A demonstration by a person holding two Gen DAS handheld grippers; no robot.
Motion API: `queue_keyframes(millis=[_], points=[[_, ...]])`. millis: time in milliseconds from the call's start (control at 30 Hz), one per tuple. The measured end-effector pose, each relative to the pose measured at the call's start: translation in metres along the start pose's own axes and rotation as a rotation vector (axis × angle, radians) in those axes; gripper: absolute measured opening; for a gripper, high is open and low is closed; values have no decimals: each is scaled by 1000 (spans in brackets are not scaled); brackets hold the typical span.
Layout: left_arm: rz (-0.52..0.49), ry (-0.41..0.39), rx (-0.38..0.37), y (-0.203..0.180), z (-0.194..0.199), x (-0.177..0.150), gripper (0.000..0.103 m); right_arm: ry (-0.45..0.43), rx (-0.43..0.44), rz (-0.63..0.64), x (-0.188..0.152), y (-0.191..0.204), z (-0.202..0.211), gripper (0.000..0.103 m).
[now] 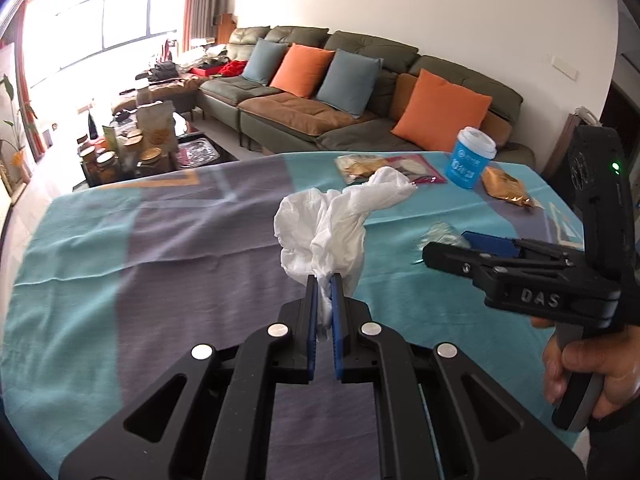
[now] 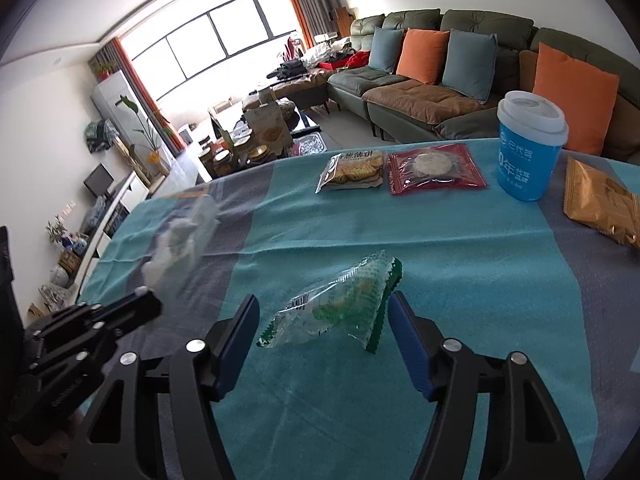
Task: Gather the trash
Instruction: 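Grasp the white tissue with the left tool while the right tool grasps the clear plastic bag, then carry the tissue and plastic bag over the teal bin and open both tools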
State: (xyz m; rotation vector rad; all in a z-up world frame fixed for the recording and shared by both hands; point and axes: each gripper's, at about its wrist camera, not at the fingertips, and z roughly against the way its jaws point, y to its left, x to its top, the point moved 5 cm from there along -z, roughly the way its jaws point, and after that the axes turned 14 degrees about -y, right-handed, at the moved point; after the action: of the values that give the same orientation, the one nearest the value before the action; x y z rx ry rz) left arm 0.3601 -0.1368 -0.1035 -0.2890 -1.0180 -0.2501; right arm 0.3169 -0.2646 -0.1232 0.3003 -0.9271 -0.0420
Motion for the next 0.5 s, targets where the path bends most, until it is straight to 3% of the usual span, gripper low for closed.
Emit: queue_keyframes(millis=[167, 433, 500], points=[[25, 4, 36, 22, 13, -5, 6, 23, -20, 22, -2, 2, -7, 54], [59, -14, 79, 47, 37, -10, 7, 25, -23, 32, -4, 9, -4, 27], [68, -18, 90, 52, 42, -11, 7, 20, -22, 36, -5, 12, -1, 26]])
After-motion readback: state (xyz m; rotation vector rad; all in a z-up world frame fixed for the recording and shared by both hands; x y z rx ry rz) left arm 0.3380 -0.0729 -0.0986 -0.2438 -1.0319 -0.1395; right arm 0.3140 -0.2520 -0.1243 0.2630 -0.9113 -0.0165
